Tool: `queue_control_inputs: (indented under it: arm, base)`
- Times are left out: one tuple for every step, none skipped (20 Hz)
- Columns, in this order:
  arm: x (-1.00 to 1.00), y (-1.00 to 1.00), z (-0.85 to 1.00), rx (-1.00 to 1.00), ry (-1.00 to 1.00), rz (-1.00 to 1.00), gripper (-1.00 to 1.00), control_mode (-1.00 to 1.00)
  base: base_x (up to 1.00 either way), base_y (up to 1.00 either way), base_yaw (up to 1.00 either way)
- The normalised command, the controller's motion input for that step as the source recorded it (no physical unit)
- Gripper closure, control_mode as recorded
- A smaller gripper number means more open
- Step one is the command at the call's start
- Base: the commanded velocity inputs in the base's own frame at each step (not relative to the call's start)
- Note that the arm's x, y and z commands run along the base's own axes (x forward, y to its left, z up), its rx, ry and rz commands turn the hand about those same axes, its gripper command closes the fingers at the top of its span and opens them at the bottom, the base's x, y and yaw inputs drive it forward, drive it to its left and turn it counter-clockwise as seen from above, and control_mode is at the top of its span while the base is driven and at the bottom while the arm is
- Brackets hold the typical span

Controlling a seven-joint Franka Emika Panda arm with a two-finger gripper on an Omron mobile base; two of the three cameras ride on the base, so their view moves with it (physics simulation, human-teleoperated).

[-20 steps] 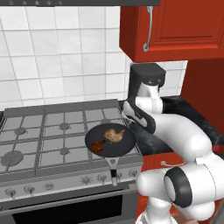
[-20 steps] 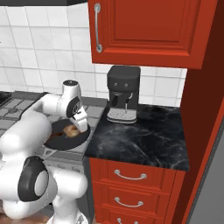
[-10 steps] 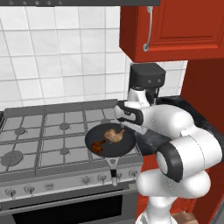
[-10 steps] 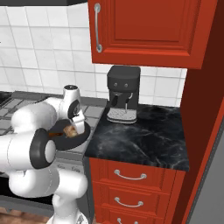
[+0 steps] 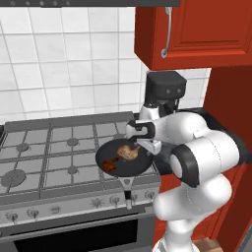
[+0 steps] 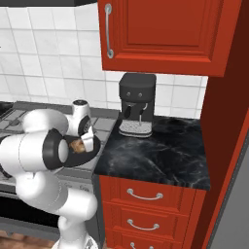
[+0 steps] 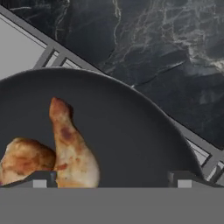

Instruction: Take the chicken drumsticks from the pan and place one on each plate on the dining counter.

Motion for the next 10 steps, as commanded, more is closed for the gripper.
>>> queue_control_inputs:
  arm:
    - [0.29,0.09,-0.31,0.00,-0.01,-0.13,-1.00,-1.00]
    - [0.29,0.04,-0.28,0.00,0.00,-0.11,-1.00,-1.00]
    - [0.29,0.02,-0.26,0.00,-0.01,-0.11,-1.00,-1.00]
    - [0.33,0.10,-0.24,0.00,0.00,-0.11,-1.00,-1.00]
    - [0.31,0.09,-0.27,0.00,0.00,-0.11,-1.00,-1.00]
    - [0.28,0.07,-0.30,0.00,0.00,-0.11,-1.00,-1.00]
    - [0.26,0.09,-0.35,0.00,0.00,-0.11,-1.00,-1.00]
    - [0.26,0.05,-0.36,0.00,0.00,-0.11,-1.00,-1.00]
    - [0.23,0.00,-0.36,0.00,0.00,-0.10,-1.00,-1.00]
    - [0.26,0.00,-0.34,0.00,0.00,-0.09,-1.00,-1.00]
  base:
    - [0.00,0.00,0.00]
    - [0.00,0.00,0.00]
    - [0.00,0.00,0.00]
    - [0.00,0.00,0.00]
    - [0.00,0.00,0.00]
    - [0.00,0.00,0.00]
    - [0.00,0.00,0.00]
    - [0.00,0.00,0.00]
    - [0.00,0.00,0.00]
    - [0.00,0.00,0.00]
